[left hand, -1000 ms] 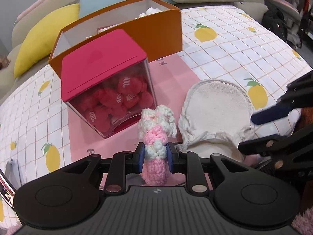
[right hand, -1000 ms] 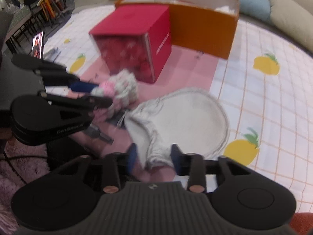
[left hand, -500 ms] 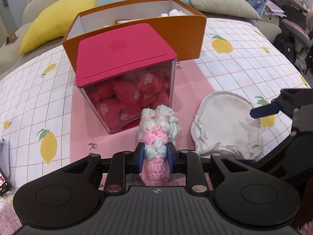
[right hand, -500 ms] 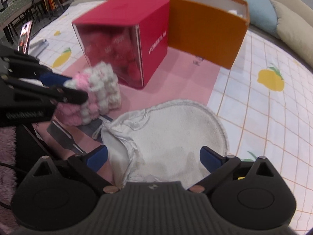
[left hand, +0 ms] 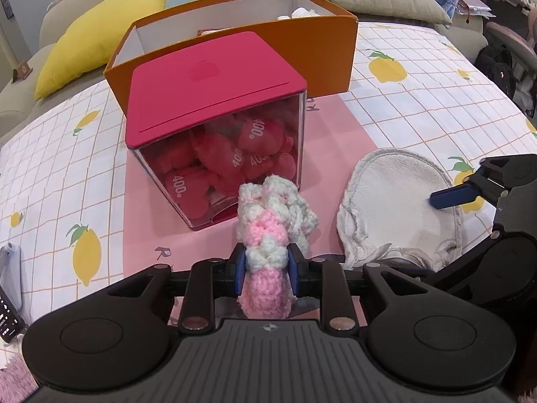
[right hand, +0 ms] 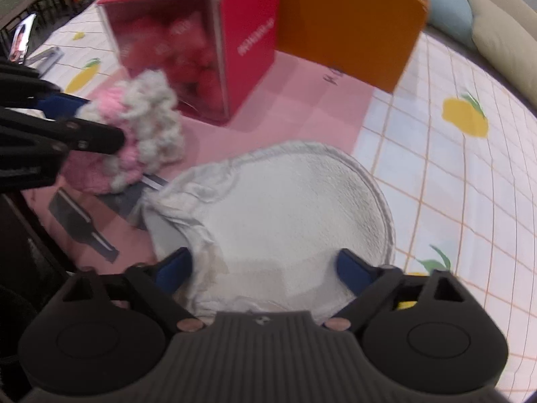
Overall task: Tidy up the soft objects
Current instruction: 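Grasp the beige cloth pouch with the right tool while the left tool holds the crocheted toy, then carry the crocheted toy and cloth pouch over the orange box with both tools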
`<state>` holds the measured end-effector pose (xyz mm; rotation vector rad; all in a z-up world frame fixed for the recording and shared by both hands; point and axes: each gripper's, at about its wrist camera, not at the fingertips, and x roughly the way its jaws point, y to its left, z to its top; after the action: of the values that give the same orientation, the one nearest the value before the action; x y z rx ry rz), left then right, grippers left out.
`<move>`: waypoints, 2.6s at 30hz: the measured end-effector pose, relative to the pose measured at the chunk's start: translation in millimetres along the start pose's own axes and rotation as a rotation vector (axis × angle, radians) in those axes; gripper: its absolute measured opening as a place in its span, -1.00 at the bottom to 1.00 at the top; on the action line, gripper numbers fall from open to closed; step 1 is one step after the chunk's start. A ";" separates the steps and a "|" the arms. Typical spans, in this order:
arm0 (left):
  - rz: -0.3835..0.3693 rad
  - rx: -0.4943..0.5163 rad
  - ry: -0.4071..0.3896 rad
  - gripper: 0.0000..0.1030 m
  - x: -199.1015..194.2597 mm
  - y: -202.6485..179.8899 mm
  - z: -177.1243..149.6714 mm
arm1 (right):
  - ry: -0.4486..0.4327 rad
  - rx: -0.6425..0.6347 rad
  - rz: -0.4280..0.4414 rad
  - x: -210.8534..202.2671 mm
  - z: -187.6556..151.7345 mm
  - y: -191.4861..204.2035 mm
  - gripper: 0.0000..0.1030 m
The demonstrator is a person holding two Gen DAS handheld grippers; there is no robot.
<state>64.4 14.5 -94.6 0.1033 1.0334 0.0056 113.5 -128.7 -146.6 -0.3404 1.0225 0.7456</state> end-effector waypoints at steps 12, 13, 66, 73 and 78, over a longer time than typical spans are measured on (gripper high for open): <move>-0.001 0.007 0.014 -0.38 2.8 0.1 0.3 | -0.041 0.107 -0.021 -5.9 4.8 -15.5 -0.57; -0.008 0.002 0.028 -0.36 5.0 0.8 -0.1 | -0.042 0.107 -0.025 -6.2 4.8 -16.1 -0.61; -0.039 -0.147 -0.366 -0.44 -48.8 79.6 165.6 | -0.475 0.163 -0.024 -108.6 199.8 -61.1 -0.82; -0.058 -0.156 -0.273 -0.44 -6.4 92.2 182.7 | -0.380 0.141 -0.079 -49.5 236.1 -66.5 -0.81; -0.016 -0.139 -0.207 -0.44 21.4 95.6 190.7 | -0.328 0.089 -0.144 -14.5 250.9 -69.0 -0.81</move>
<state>243.2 94.9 -7.7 -0.0309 0.8248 0.0508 319.0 -37.7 -14.6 -0.2038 0.7102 0.6002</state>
